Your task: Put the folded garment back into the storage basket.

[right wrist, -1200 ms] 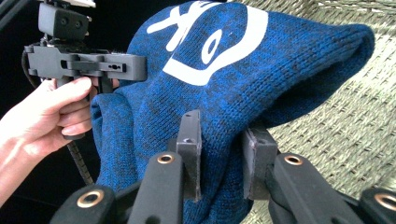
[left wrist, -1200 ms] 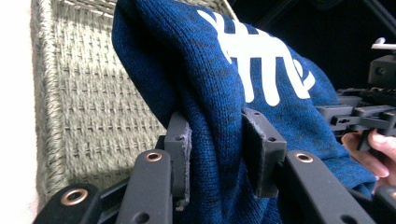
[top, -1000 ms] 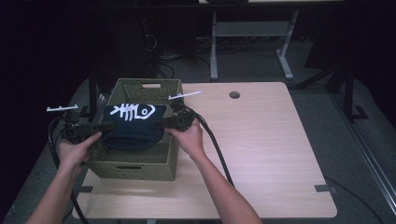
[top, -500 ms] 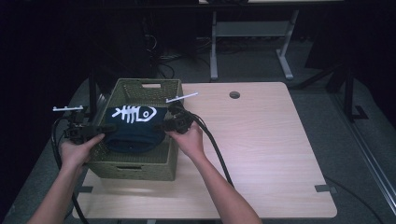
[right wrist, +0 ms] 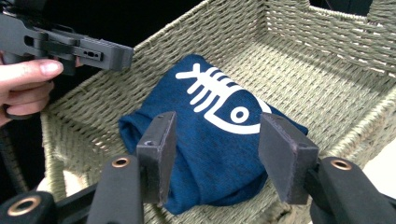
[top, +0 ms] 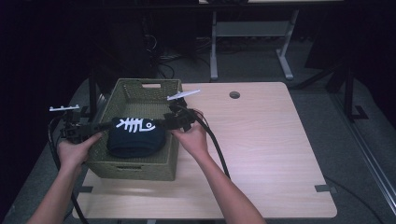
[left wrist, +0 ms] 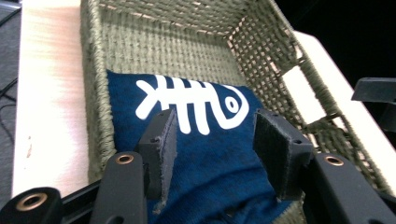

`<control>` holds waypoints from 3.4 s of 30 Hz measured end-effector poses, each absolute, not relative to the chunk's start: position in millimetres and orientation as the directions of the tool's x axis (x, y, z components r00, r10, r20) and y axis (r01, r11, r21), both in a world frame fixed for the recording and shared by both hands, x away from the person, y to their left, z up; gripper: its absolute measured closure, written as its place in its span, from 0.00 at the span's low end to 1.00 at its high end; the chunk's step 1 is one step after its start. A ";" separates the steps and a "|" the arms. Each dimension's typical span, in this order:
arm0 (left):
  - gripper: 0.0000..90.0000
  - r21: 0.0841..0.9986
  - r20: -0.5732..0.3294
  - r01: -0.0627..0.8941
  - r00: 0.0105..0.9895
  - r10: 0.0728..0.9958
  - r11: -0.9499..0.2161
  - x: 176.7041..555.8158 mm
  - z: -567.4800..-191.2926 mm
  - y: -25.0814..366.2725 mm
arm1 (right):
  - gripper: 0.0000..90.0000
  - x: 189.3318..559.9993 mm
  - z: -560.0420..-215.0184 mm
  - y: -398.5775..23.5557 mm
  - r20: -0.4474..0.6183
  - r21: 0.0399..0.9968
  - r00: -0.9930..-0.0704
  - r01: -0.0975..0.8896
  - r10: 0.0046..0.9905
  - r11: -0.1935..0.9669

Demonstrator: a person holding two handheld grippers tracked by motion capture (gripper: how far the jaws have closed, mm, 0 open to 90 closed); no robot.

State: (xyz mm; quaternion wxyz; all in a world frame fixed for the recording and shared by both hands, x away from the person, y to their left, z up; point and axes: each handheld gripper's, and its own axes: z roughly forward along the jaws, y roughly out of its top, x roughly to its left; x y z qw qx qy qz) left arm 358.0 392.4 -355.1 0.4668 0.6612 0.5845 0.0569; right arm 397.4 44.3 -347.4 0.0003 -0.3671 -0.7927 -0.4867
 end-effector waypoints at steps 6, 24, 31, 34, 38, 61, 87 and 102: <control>0.53 0.707 -0.483 0.696 0.350 0.803 0.121 353.6 -348.1 386.2 | 0.53 398.4 -342.3 32.2 0.403 0.776 -0.739 0.589 0.539 0.227; 0.42 0.750 -0.487 0.655 0.452 0.747 0.093 352.1 -334.1 342.3 | 0.47 393.2 -338.0 -16.6 0.468 0.788 -0.744 0.596 0.477 0.157; 0.36 0.756 -0.499 0.644 0.456 0.737 0.114 351.7 -330.4 330.1 | 0.43 392.4 -342.6 -39.1 0.478 0.784 -0.740 0.602 0.474 0.150; 0.34 0.754 -0.501 0.647 0.457 0.735 0.111 352.6 -330.8 324.8 | 0.41 391.7 -344.7 -47.1 0.492 0.781 -0.734 0.609 0.468 0.135; 0.31 0.754 -0.502 0.648 0.463 0.731 0.107 353.4 -330.7 315.3 | 0.41 389.4 -345.0 -55.6 0.499 0.786 -0.736 0.607 0.457 0.120; 0.30 0.767 -0.481 0.640 0.529 0.699 0.043 355.1 -328.9 259.7 | 0.36 374.8 -346.6 -113.6 0.496 0.794 -0.722 0.602 0.482 0.085; 0.26 0.789 -0.460 0.613 0.624 0.631 -0.031 348.5 -323.6 194.9 | 0.35 356.5 -353.0 -180.4 0.498 0.792 -0.678 0.609 0.541 0.035; 0.24 0.790 -0.463 0.609 0.665 0.586 -0.067 344.8 -325.8 164.7 | 0.35 348.2 -361.3 -211.5 0.496 0.782 -0.641 0.624 0.586 0.021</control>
